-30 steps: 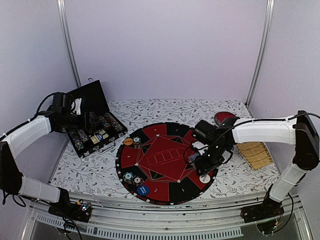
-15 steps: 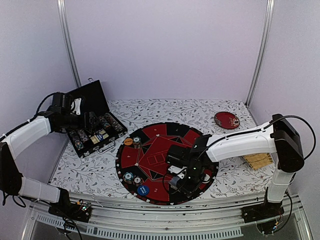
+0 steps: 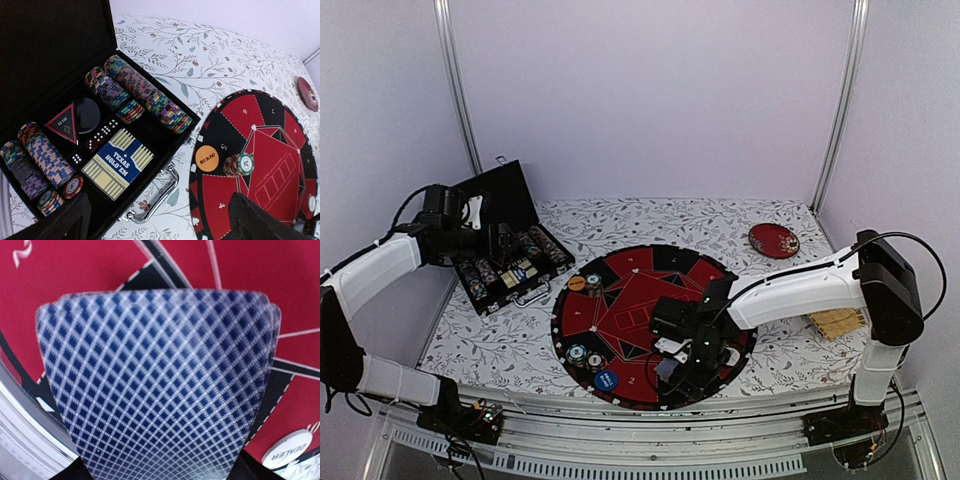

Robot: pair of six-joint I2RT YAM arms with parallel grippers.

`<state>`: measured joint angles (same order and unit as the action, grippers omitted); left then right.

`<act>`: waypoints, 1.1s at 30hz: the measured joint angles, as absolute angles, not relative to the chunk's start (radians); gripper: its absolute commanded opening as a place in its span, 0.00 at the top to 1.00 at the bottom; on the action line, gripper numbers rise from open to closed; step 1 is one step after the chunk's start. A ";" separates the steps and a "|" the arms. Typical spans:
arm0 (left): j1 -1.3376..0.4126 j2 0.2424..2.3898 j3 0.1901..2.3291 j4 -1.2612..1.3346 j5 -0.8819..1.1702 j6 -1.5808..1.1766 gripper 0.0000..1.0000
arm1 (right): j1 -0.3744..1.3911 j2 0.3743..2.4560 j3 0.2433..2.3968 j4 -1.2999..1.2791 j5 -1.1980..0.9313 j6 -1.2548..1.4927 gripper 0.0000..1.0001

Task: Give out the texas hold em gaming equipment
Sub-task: Place the face-down deck piles at position 1.

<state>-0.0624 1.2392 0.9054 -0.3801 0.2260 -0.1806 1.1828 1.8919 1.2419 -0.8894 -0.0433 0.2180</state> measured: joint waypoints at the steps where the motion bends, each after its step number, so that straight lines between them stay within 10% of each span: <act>1: -0.062 1.236 0.904 -0.376 0.231 -0.181 0.03 | 1.184 1.892 1.238 -0.886 -0.040 0.215 0.12; 3: -0.062 1.225 0.900 -0.369 0.242 -0.181 0.03 | 1.185 1.892 1.236 -0.878 -0.040 0.220 0.00; 33: -0.908 1.420 0.919 -0.252 0.241 -0.548 0.13 | 1.192 1.557 0.806 -0.416 0.006 0.249 0.01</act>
<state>-0.9081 1.4197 0.9192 -0.2516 0.2409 -0.5476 1.1919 1.5566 0.8062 -0.4160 0.0059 0.2489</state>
